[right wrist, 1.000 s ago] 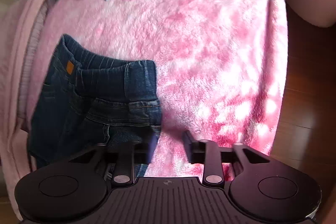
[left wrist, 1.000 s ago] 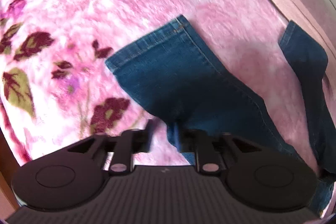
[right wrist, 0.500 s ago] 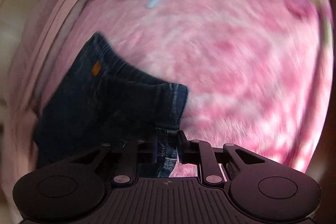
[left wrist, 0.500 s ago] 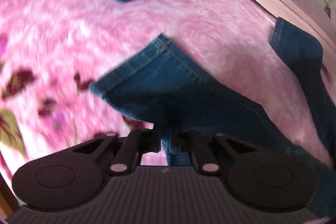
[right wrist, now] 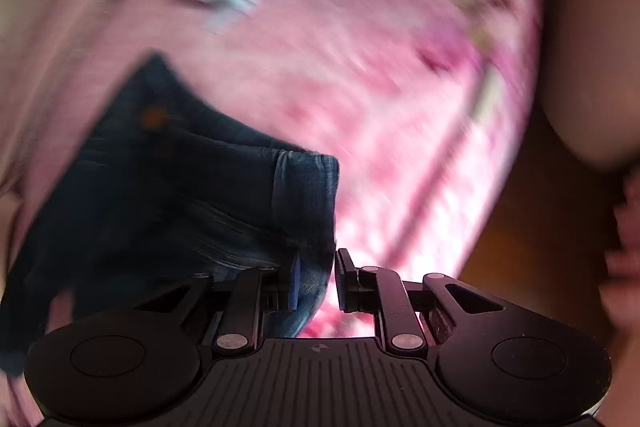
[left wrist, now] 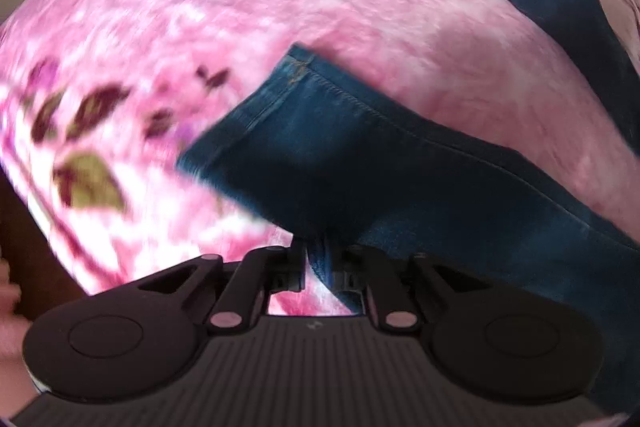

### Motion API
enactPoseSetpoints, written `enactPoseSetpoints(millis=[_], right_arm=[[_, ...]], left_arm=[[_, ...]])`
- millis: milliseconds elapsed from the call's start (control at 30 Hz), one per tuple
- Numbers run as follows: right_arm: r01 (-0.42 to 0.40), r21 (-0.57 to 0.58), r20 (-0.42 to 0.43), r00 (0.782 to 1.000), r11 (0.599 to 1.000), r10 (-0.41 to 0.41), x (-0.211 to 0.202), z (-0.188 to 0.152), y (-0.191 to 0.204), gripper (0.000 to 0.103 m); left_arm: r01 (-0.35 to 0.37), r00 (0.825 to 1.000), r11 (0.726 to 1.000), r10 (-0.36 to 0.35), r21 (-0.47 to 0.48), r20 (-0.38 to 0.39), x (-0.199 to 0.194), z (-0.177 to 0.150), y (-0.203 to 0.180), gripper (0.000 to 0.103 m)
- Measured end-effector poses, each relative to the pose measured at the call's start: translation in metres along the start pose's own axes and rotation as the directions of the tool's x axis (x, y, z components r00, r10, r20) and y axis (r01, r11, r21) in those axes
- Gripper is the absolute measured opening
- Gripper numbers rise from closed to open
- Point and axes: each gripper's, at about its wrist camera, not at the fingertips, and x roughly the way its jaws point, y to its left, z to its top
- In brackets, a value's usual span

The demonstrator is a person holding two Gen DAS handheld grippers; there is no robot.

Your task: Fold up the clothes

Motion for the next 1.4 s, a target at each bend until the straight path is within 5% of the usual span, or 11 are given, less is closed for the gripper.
enactPoseSetpoints(millis=[100,267,500,767,900,1100,1167,1267,1333,1367,1400], right_arm=[[0.052,0.008,0.063,0.997,0.999,-0.052,-0.012,0.004,0.013,0.043],[0.128,-0.082,0.238,0.965,0.988,-0.106,-0.041,0.034,0.053,0.056],[-0.056,-0.119,0.102,0.992,0.991,0.068,0.022,0.056,0.121,0.056],[-0.124,-0.190,0.018,0.991,0.974,0.130,0.087,0.094,0.197,0.056],[-0.125,-0.200,0.010,0.992,0.972,0.129,0.109,0.111,0.221,0.056],[-0.082,-0.207,0.005,0.996,0.975,0.085,0.122,0.100,0.245,0.056],[-0.062,-0.191,0.004,0.998,0.980,0.064,0.128,0.095,0.251,0.056],[-0.043,-0.172,0.000,0.999,0.984,0.044,0.137,0.087,0.259,0.056],[-0.041,-0.173,-0.006,0.999,0.984,0.041,0.142,0.083,0.266,0.056],[-0.040,-0.188,-0.010,0.999,0.981,0.039,0.145,0.081,0.269,0.056],[-0.039,-0.204,-0.014,0.999,0.978,0.037,0.148,0.080,0.273,0.056]], left_arm=[[-0.005,1.000,1.000,0.005,-0.021,-0.007,-0.017,0.008,0.001,0.017],[0.014,1.000,0.997,-0.015,-0.081,-0.003,-0.047,0.025,-0.008,0.015],[0.134,0.990,0.986,-0.129,-0.103,0.050,-0.047,0.057,-0.086,0.023],[0.244,0.964,0.965,-0.230,-0.096,0.136,0.017,0.120,-0.156,0.033],[0.333,0.937,0.929,-0.306,-0.160,0.168,0.047,0.162,-0.174,0.037],[0.497,0.865,0.808,-0.434,-0.315,0.252,0.063,0.235,-0.192,0.046],[0.510,0.860,0.780,-0.446,-0.364,0.248,0.073,0.259,-0.199,0.057],[0.506,0.861,0.759,-0.468,-0.409,0.199,0.097,0.286,-0.212,0.058],[0.490,0.863,0.759,-0.491,-0.428,0.118,0.120,0.291,-0.218,0.048],[0.488,0.860,0.757,-0.501,-0.435,0.093,0.127,0.289,-0.218,0.017],[0.490,0.856,0.752,-0.511,-0.441,0.080,0.132,0.284,-0.217,0.001]])
